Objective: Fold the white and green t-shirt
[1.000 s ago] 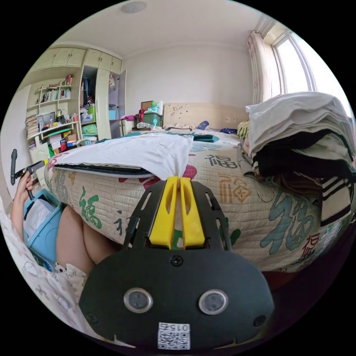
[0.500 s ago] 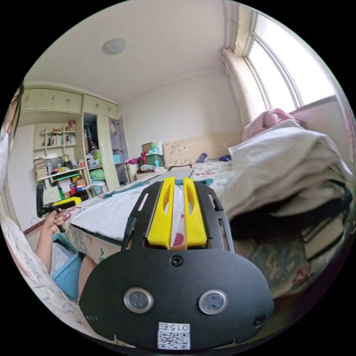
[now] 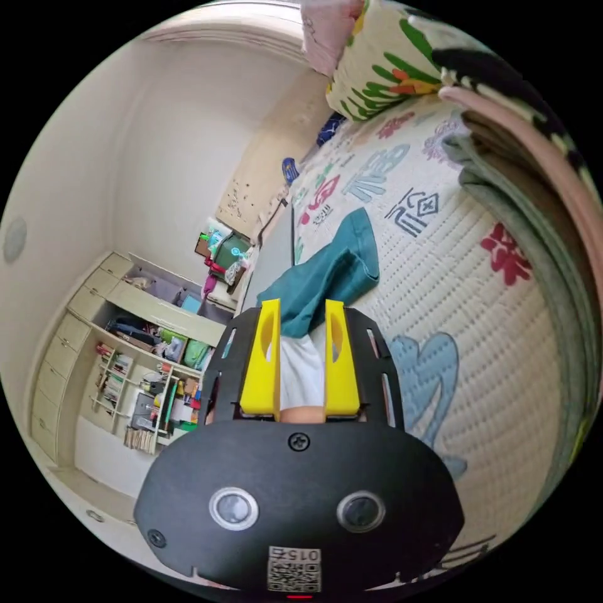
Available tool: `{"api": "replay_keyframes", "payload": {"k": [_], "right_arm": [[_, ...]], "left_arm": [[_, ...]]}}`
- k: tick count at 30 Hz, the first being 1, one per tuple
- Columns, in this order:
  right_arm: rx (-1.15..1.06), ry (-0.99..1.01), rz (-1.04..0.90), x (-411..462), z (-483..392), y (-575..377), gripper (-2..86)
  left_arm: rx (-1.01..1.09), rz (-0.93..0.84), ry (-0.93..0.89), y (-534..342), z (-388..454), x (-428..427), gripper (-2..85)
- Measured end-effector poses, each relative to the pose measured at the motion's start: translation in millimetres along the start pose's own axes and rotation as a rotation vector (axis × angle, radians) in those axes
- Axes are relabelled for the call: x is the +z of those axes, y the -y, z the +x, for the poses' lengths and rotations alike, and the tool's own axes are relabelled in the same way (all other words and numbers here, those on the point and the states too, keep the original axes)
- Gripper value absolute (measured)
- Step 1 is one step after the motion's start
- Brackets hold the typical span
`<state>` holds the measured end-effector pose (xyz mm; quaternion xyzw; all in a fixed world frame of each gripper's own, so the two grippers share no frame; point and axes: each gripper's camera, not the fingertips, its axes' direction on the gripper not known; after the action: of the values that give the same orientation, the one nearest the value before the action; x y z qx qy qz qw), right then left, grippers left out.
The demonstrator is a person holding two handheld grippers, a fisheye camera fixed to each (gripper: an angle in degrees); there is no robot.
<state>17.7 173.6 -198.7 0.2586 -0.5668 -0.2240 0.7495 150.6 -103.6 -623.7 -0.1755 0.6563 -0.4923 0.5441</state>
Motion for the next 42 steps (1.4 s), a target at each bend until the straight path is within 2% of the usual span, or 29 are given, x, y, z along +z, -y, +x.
{"api": "replay_keyframes", "payload": {"k": [3, 6, 10, 13, 17, 21, 26, 30, 32, 38, 42], "right_arm": [[0.019, -0.096, 0.015, 9.3, -25.8, 37.3, 8.7], [0.057, -0.018, 0.026, -2.3, -37.6, 53.9, 2.2], [0.148, 0.138, 0.056, -42.8, -45.0, 62.5, 0.3], [0.116, 0.103, 0.089, -61.7, -76.6, 60.2, -0.1], [0.010, 0.037, 0.123, -84.9, -134.1, 57.6, -0.2], [0.052, 0.118, 0.121, -100.3, -147.5, 63.5, -0.2], [0.186, 0.264, 0.072, -112.2, -151.1, 79.2, -0.2], [0.146, 0.248, 0.083, -119.5, -178.5, 81.3, -0.2], [0.112, 0.225, 0.099, -124.2, -196.6, 81.4, -0.2], [0.136, 0.270, 0.083, -123.4, -213.7, 85.8, -0.1], [0.139, 0.281, 0.081, -120.3, -223.3, 87.6, -0.1]], "left_arm": [[-0.041, 0.003, -0.021, 10.3, -6.5, 7.0, 10.3], [-0.052, 0.031, -0.015, 17.8, -7.1, 11.5, 10.3], [-0.075, 0.018, 0.005, 40.8, -9.1, 16.9, 10.5], [-0.083, 0.002, 0.031, 65.9, -7.9, 8.0, 9.9], [-0.060, 0.144, 0.010, 110.5, -10.1, -22.1, 9.6], [-0.027, 0.205, -0.082, 190.8, -23.3, -10.1, 9.4], [0.037, 0.188, -0.215, 349.5, -29.6, 77.4, 8.1], [0.101, 0.123, -0.284, 468.0, -16.2, 169.8, 7.1], [0.119, 0.033, -0.314, 555.3, -1.3, 242.0, 6.9], [0.052, -0.035, -0.373, 739.1, 44.0, 398.5, 5.7], [-0.031, -0.109, -0.397, 812.6, 64.5, 479.0, 5.9]]}}
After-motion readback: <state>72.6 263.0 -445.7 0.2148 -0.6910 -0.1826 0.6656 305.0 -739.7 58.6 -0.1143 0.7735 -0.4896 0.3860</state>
